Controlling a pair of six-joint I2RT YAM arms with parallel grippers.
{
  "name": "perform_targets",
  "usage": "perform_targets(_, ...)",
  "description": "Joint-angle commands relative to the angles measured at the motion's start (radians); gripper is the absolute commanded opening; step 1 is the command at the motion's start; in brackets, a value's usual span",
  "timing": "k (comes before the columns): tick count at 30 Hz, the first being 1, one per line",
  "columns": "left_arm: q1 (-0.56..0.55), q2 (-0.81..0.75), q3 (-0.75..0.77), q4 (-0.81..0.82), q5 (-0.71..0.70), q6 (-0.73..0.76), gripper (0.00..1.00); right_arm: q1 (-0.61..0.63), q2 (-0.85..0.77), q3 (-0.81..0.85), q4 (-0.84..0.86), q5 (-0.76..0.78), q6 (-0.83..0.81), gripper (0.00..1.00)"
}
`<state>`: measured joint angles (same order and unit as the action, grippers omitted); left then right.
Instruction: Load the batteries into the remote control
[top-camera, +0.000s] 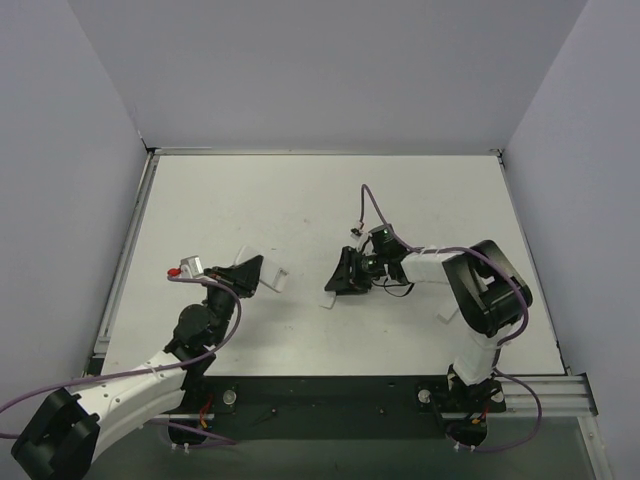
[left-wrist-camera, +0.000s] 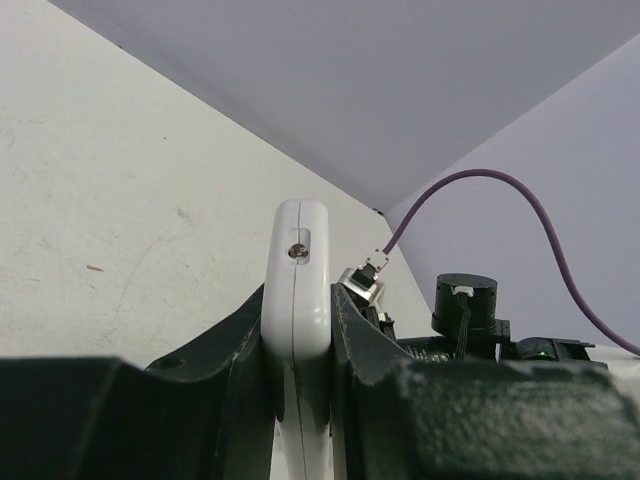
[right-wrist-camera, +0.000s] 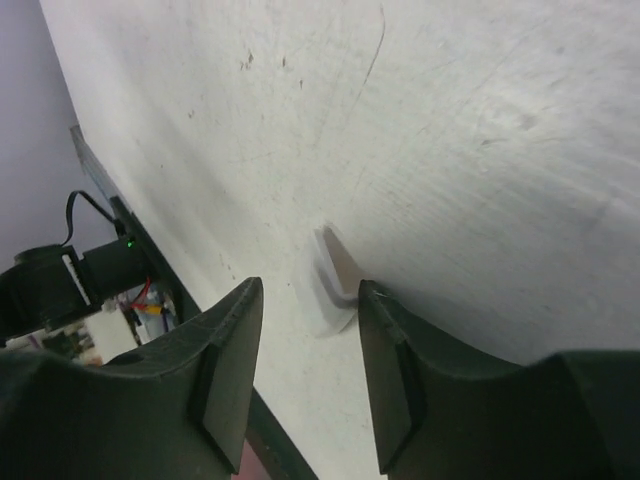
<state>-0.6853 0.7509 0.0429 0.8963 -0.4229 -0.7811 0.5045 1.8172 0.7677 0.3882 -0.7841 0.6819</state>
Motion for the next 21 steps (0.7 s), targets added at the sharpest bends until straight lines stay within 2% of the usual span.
perform_targets(1,0.006,-0.021,-0.072,0.012,0.006,-0.050,0.00,-0.031,-0.048,0.010,-0.298,0.245,-0.126,0.50)
perform_targets(3,0.006,-0.022,-0.072,0.007,0.022,-0.076,0.00,-0.034,-0.096,0.022,-0.383,0.299,-0.159,0.59)
perform_targets(4,0.006,-0.025,-0.072,0.006,0.026,-0.084,0.00,-0.035,-0.113,0.027,-0.431,0.351,-0.168,0.67)
perform_targets(7,0.007,-0.045,-0.069,-0.022,0.052,-0.118,0.00,-0.043,-0.197,0.045,-0.523,0.446,-0.208,0.78)
perform_targets(12,0.007,-0.117,-0.049,-0.137,0.098,-0.161,0.00,-0.043,-0.305,0.126,-0.658,0.719,-0.272,0.78)
perform_targets(16,0.009,-0.176,-0.021,-0.250,0.124,-0.176,0.00,-0.044,-0.276,0.229,-0.698,0.810,-0.291,0.75)
perform_targets(21,0.009,-0.235,-0.020,-0.303,0.154,-0.190,0.00,-0.046,-0.176,0.321,-0.698,0.875,-0.309,0.74)
